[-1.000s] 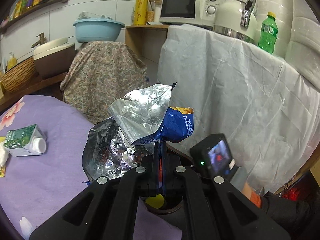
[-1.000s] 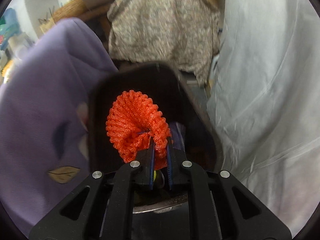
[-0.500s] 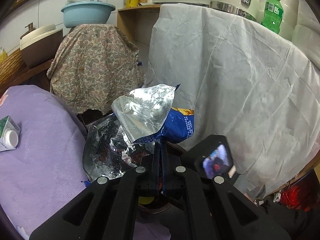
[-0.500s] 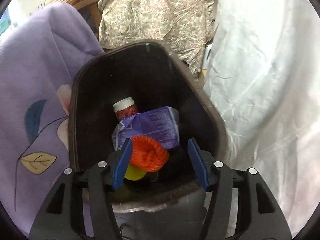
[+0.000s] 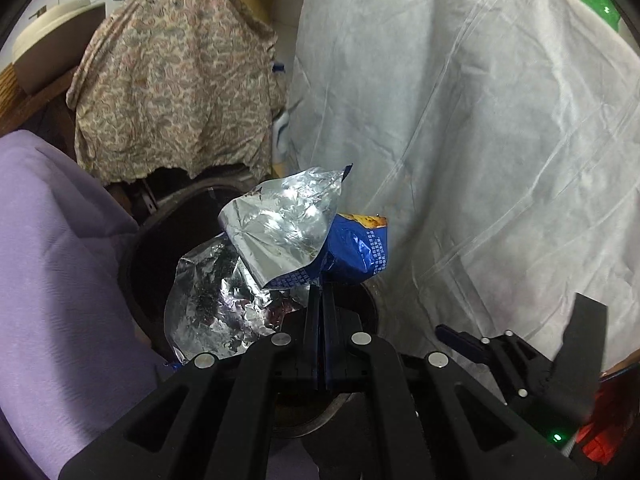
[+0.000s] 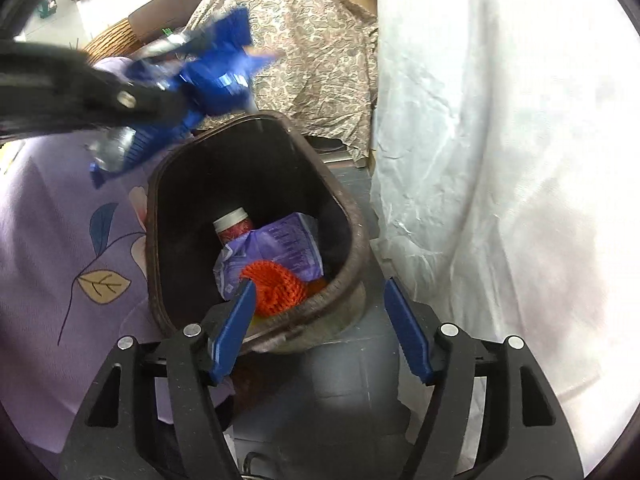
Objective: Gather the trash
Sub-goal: 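Carry both items over the bin and open both grippers to drop them, then move both grippers back from the bin toward the table, then grasp the yellow foam net with the left gripper while the right gripper grasps the green carton, then drop the carton into the bin with the right gripper while the left gripper carries the yellow net, then open the left gripper over the bin to drop the yellow foam net, then move both grippers back from the bin toward the tissue on the table, then grasp the white tissue with the left gripper while the right gripper grasps the yellow snack bag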
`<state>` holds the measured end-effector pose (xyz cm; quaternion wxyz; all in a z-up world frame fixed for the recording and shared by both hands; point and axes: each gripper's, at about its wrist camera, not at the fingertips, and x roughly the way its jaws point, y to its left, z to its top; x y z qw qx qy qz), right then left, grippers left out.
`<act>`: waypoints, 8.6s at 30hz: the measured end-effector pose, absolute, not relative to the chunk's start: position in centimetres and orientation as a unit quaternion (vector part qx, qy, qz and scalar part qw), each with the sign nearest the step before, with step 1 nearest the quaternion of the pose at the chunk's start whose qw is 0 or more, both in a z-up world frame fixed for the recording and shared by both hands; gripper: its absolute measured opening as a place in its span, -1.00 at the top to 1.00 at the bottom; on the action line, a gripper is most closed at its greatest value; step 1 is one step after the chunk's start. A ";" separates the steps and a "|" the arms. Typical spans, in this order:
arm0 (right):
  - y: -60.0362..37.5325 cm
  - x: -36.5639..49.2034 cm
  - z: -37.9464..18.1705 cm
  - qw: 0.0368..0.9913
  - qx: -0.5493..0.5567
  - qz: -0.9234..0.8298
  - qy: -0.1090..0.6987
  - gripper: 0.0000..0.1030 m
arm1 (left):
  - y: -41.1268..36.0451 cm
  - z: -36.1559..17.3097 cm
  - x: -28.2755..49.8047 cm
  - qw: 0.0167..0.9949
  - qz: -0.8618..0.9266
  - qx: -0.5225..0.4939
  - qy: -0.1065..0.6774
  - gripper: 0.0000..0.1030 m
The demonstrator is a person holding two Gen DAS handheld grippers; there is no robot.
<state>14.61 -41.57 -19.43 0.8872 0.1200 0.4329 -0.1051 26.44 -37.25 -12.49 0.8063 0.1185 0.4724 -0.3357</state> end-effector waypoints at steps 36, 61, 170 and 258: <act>-40.4 14.9 -14.5 0.911 0.136 -0.054 0.386 -0.40 | -23.6 -4.4 24.0 0.884 -0.281 0.083 0.363 -0.86; -23.0 22.2 -4.1 0.925 -0.016 0.179 0.335 -0.62 | 8.4 -1.7 35.1 0.944 -0.023 0.025 0.329 -0.85; -39.0 24.8 -22.3 0.880 0.062 -0.012 0.471 0.02 | -26.9 -5.3 22.9 0.883 -0.316 0.069 0.339 0.64; -24.2 19.3 -3.8 0.932 -0.007 0.135 0.336 -0.77 | -2.7 -6.8 39.0 0.912 -0.027 0.094 0.399 0.23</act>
